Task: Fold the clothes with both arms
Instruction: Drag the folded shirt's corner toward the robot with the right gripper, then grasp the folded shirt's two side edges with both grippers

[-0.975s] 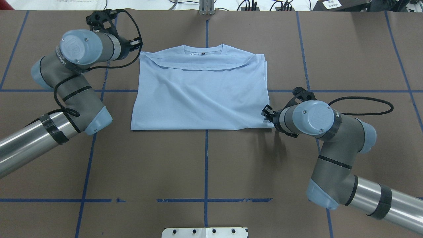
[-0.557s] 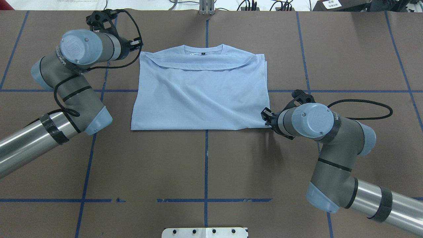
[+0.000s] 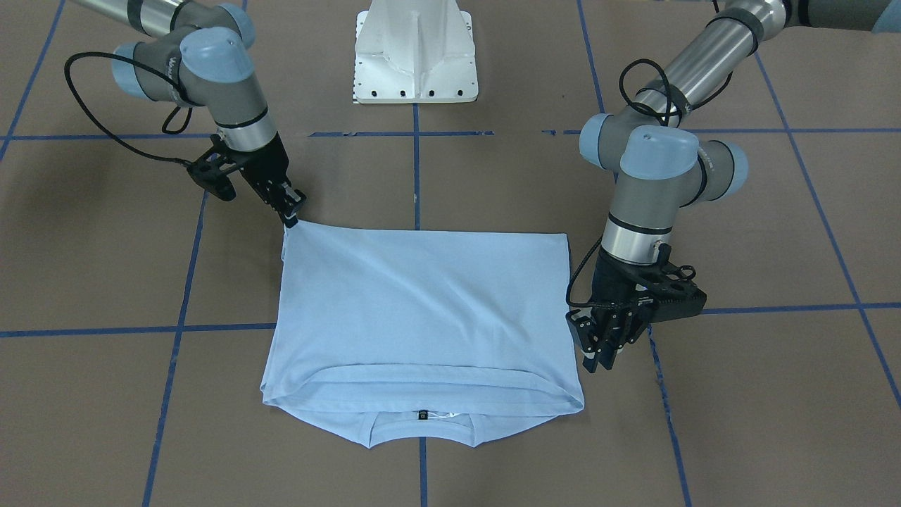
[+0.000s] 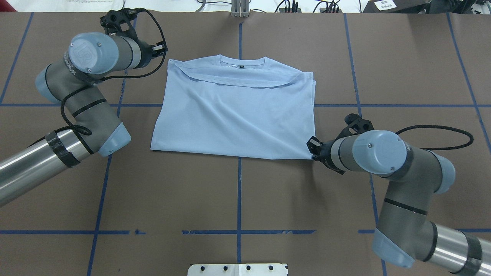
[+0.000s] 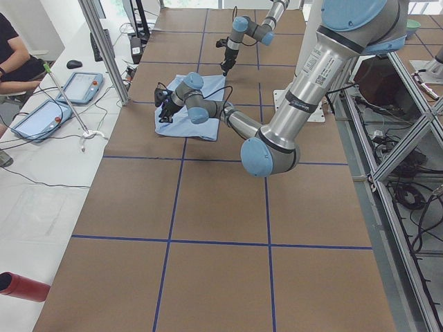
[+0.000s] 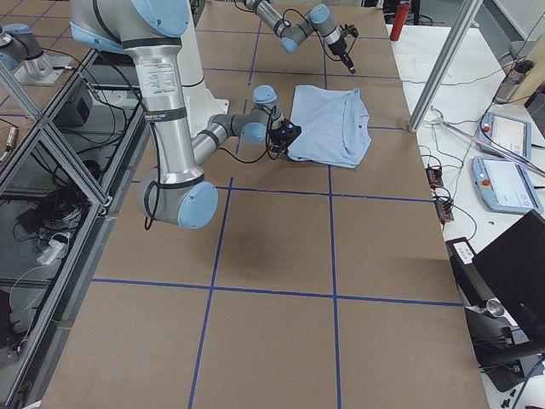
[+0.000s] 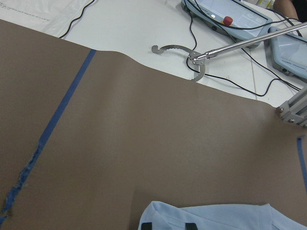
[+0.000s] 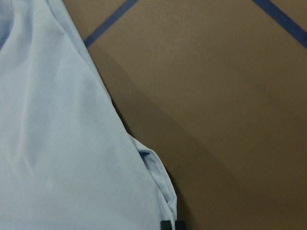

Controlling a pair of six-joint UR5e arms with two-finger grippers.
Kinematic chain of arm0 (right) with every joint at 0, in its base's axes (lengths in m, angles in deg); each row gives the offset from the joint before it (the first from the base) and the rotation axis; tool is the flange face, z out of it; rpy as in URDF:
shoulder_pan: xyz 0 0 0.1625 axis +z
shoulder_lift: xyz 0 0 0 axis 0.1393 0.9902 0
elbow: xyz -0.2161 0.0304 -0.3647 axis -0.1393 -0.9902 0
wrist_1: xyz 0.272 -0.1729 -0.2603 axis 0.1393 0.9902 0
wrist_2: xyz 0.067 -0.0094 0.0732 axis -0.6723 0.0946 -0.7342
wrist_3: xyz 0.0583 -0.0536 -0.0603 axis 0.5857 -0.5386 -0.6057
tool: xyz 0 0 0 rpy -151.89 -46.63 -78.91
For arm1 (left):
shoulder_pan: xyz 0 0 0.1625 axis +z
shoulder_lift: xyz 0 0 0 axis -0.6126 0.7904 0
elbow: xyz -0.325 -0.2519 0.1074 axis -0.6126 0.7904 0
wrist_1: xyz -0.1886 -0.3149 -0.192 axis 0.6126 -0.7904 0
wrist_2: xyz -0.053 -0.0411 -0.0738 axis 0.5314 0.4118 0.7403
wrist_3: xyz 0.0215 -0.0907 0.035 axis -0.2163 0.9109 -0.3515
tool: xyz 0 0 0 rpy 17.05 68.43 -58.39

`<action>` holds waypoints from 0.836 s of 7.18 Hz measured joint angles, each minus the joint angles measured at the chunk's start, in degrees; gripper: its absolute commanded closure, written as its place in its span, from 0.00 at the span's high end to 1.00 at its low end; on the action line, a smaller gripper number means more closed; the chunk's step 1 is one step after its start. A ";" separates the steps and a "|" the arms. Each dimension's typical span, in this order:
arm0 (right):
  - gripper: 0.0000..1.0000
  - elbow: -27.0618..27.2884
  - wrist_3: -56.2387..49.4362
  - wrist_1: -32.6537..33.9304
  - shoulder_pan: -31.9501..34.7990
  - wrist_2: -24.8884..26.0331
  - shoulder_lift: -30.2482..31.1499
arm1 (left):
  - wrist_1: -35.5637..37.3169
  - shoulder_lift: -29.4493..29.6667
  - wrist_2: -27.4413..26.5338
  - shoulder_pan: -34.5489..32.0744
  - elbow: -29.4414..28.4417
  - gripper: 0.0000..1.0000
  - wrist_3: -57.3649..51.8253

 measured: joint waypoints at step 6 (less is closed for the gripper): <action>1.00 23.43 6.77 0.18 -25.02 -4.26 18.99 | 0.33 -9.38 18.51 1.72 19.08 0.47 11.30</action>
